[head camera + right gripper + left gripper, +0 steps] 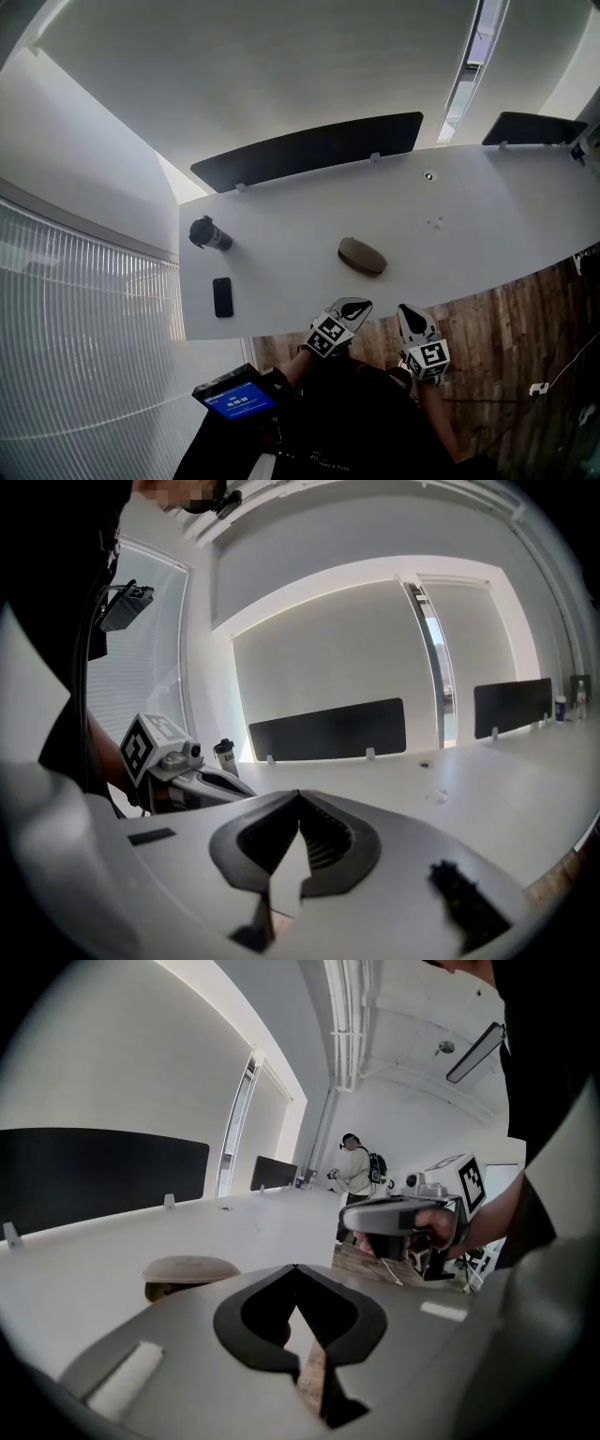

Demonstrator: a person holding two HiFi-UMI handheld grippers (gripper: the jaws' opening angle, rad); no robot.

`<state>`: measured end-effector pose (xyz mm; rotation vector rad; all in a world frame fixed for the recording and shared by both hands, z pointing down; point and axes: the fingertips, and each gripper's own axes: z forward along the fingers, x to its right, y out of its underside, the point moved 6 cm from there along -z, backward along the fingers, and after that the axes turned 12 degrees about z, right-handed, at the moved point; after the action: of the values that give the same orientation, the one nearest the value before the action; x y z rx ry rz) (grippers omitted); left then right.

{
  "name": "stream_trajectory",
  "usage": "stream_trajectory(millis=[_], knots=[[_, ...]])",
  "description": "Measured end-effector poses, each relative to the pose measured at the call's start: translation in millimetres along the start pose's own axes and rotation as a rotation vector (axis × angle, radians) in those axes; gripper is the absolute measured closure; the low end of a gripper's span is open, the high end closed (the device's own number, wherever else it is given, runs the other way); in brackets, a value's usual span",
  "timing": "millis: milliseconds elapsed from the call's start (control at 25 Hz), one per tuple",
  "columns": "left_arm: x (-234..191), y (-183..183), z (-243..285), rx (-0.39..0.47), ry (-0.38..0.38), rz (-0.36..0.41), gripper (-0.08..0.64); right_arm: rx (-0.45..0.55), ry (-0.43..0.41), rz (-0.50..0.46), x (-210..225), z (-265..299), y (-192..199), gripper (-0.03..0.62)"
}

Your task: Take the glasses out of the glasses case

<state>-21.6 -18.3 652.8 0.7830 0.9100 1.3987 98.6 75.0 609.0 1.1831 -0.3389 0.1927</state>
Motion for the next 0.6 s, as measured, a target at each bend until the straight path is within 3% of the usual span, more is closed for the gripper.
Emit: stream_trajectory(millis=[280, 400, 600], knots=[[-31, 16, -21, -0.032, 0.031, 0.047, 0.557, 0.026, 0.093, 0.093, 2, 25, 13, 0.584], [-42, 26, -30, -0.05, 0.052, 0.072, 0.557, 0.017, 0.103, 0.091, -7, 38, 16, 0.584], [-64, 34, -41, -0.03, 0.029, 0.046, 0.557, 0.011, 0.134, 0.088, -17, 57, 9, 0.584]])
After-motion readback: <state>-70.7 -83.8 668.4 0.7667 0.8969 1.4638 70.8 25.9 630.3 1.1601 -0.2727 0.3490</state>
